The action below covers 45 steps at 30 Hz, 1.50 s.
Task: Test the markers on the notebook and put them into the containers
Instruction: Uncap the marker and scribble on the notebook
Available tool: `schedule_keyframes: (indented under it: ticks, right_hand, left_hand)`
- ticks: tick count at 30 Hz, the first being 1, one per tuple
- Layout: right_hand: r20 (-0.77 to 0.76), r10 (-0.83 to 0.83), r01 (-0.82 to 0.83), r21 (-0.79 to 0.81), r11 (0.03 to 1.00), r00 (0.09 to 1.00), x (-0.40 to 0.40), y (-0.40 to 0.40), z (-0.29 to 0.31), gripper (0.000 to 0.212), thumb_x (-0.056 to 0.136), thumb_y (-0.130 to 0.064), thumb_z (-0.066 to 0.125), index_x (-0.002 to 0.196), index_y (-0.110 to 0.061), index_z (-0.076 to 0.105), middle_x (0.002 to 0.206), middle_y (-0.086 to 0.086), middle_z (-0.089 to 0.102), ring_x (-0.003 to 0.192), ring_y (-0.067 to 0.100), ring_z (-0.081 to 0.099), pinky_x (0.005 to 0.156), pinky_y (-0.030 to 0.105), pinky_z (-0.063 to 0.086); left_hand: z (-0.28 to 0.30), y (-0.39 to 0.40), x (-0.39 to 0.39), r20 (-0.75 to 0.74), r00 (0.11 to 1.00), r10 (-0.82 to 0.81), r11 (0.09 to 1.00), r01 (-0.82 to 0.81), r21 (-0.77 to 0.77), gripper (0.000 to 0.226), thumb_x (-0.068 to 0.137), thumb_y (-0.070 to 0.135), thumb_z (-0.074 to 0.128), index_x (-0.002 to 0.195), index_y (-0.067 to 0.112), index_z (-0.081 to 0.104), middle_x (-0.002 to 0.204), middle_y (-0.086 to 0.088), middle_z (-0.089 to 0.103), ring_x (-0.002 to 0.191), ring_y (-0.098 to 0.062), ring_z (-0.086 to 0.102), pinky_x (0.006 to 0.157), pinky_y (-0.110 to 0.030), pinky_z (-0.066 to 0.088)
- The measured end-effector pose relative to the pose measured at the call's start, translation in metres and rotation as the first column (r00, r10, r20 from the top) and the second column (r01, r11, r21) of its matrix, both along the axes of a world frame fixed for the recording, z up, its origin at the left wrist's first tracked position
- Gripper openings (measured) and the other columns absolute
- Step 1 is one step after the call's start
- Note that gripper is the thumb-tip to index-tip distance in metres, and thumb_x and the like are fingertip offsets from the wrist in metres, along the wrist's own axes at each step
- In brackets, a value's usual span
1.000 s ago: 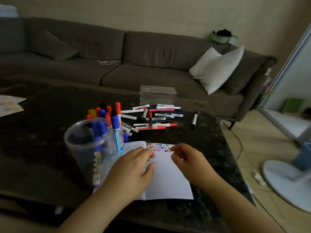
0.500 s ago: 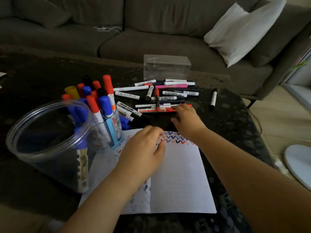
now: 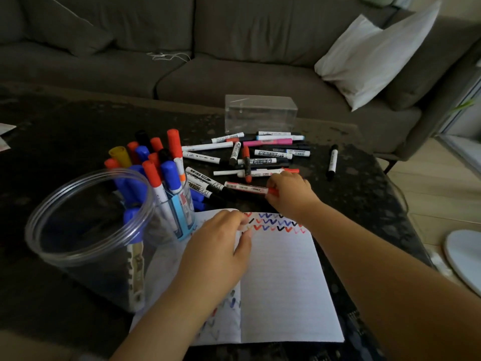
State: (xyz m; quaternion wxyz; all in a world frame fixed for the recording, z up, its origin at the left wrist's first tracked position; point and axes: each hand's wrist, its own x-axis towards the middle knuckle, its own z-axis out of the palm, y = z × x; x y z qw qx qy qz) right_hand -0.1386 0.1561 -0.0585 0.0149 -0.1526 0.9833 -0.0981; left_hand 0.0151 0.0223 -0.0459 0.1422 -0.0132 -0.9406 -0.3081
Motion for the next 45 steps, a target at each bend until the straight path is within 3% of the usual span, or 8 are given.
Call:
schedule_keyframes:
  ticks: [4,9,15,21,25,32,39,45]
  right_hand:
    - [0.06,-0.054,0.075,-0.442,0.894,0.997,0.039,0.024,0.027,0.012,0.086,-0.02,0.066,0.096,-0.022,0.061,0.092,-0.004,0.065,0.081,0.011,0.062,0.071,0.021,0.051]
    - [0.175,-0.001,0.147,-0.822,0.551,0.985,0.103,0.039,0.061,0.008,0.09,-0.022,0.062,0.097,-0.026,0.061,0.094,-0.007,0.07,0.089,0.007,0.066,0.082,0.022,0.05]
    - [0.43,0.238,0.354,-0.885,0.304,0.871,0.183,0.041,0.07,0.027,0.1,-0.027,0.039,0.104,-0.017,0.064,0.073,0.002,0.057,0.062,0.012,0.054,0.063,0.025,0.048]
    - [0.536,0.564,0.63,-0.776,0.036,0.628,0.237,0.03,0.078,0.035,0.097,-0.028,0.037,0.086,-0.002,0.057,0.057,0.005,0.046,0.043,0.008,0.034,0.036,0.016,0.029]
    - [0.49,0.686,0.719,-0.691,-0.071,0.538,0.258,0.028,0.08,0.033,0.091,-0.031,0.042,0.085,-0.003,0.059,0.055,0.001,0.04,0.038,0.002,0.029,0.03,0.011,0.023]
    - [0.501,0.465,0.53,-0.844,0.077,0.73,0.275,0.024,0.08,0.033,0.099,-0.029,0.038,0.084,-0.005,0.054,0.052,-0.003,0.039,0.039,0.002,0.024,0.034,0.013,0.021]
    - [0.063,-0.007,0.047,-0.671,0.74,0.998,0.273,0.027,0.065,0.025,0.098,-0.03,0.047,0.083,-0.017,0.062,0.055,-0.011,0.048,0.049,0.005,0.046,0.051,0.013,0.035]
    - [0.14,0.016,0.082,-0.668,0.74,0.99,0.27,0.03,0.064,0.025,0.1,-0.028,0.044,0.083,-0.016,0.059,0.054,-0.012,0.047,0.042,0.004,0.043,0.047,0.013,0.033]
  left_hand:
    - [0.003,0.0,0.009,-0.014,1.0,0.004,0.997,-0.003,0.072,0.019,0.092,0.026,0.052,0.109,0.023,0.059,0.103,0.014,0.058,0.087,0.0,0.051,0.07,-0.005,0.036]
    - [0.021,0.009,0.022,-0.005,1.0,-0.017,0.973,0.017,0.229,0.013,0.09,0.023,0.056,0.101,0.027,0.061,0.085,0.024,0.054,0.082,0.003,0.054,0.071,-0.011,0.044]
    - [0.045,0.019,0.051,0.188,0.976,-0.109,0.84,-0.011,0.542,0.016,0.095,0.032,0.046,0.09,0.039,0.059,0.096,0.016,0.063,0.094,-0.001,0.059,0.086,-0.026,0.049]
    - [0.052,0.031,0.088,0.19,0.889,-0.416,0.282,-0.072,0.957,0.034,0.096,0.029,0.04,0.105,0.012,0.068,0.09,-0.004,0.07,0.062,-0.011,0.063,0.08,-0.039,0.048]
    - [0.062,0.033,0.107,0.034,0.842,-0.539,-0.018,-0.051,0.999,0.033,0.086,0.026,0.045,0.102,0.008,0.066,0.105,-0.01,0.07,0.094,-0.018,0.068,0.082,-0.035,0.055]
    - [0.072,0.041,0.118,0.076,0.902,-0.424,0.047,-0.062,0.997,0.024,0.095,0.02,0.041,0.084,0.004,0.056,0.098,-0.023,0.059,0.056,-0.01,0.066,0.048,-0.017,0.049]
    - [0.058,0.055,0.112,0.199,0.958,-0.207,0.209,-0.155,0.966,0.026,0.096,0.018,0.046,0.08,0.006,0.062,0.089,-0.01,0.074,0.099,-0.021,0.065,0.088,-0.028,0.047]
    - [0.052,0.06,0.111,0.222,0.947,-0.23,0.16,-0.189,0.969,0.025,0.096,0.022,0.045,0.091,0.006,0.063,0.096,-0.008,0.073,0.104,-0.019,0.064,0.103,-0.037,0.041]
